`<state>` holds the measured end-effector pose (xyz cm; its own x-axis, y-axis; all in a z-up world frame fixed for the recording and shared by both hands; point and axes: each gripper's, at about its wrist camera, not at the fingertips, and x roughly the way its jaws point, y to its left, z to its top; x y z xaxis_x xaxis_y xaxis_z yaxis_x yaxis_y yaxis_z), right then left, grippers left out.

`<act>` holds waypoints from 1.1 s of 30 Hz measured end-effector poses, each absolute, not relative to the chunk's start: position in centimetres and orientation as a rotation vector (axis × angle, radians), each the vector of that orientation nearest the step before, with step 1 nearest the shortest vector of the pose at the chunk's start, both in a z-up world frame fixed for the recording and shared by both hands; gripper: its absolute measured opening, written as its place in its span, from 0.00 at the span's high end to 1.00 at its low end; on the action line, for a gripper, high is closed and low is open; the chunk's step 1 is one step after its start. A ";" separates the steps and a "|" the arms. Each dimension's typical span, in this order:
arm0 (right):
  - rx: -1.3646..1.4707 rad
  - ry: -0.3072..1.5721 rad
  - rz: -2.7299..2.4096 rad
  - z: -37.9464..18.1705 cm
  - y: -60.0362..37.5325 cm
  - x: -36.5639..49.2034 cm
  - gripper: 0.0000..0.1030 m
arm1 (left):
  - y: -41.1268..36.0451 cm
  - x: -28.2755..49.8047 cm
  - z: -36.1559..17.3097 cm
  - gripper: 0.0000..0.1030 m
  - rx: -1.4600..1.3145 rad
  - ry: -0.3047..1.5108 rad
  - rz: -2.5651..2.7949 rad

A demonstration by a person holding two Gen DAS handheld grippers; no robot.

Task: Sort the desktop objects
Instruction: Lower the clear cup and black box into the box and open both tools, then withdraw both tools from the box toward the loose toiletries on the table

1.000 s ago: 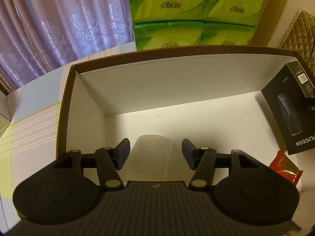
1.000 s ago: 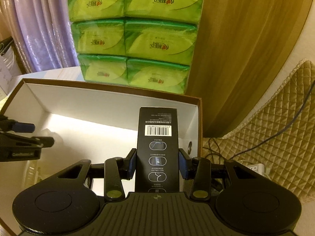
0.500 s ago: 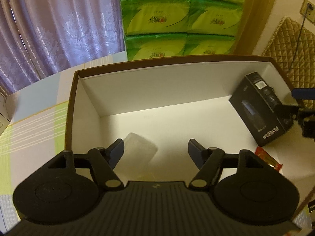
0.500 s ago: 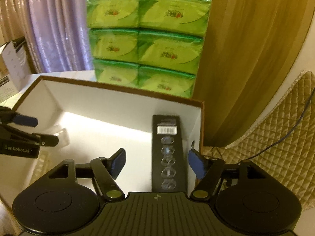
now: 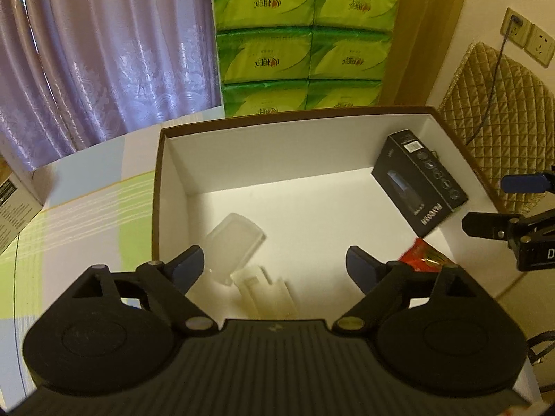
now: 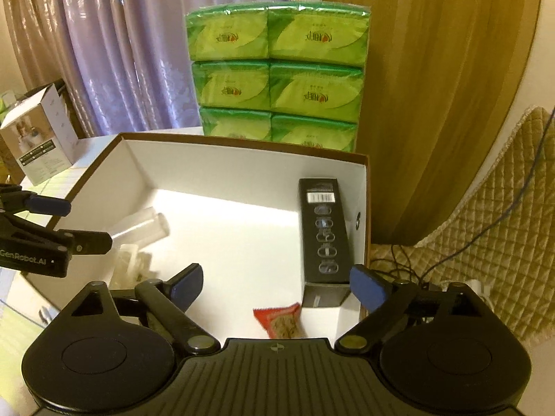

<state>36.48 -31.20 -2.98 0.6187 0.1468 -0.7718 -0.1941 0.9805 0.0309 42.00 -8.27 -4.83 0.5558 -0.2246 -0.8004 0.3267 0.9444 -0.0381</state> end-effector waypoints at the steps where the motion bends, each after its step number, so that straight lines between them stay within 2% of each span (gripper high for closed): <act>1: -0.055 0.882 0.194 -2.8 -31.1 36.0 0.10 | -8.2 41.5 -4.6 0.14 0.122 0.922 -0.323; 20: -0.006 0.817 0.222 1.8 -29.2 27.9 0.06 | -6.0 33.0 -0.5 0.13 0.095 0.875 -0.286; 33: 0.007 0.796 0.259 2.5 -27.2 21.6 0.05 | -3.1 25.7 1.1 0.13 0.034 0.852 -0.253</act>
<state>21.61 -27.18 2.54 0.6694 0.2320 -0.7057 -0.2268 0.9684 0.1033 25.66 -3.11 1.14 0.6304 -0.2071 -0.7482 0.2342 0.9696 -0.0710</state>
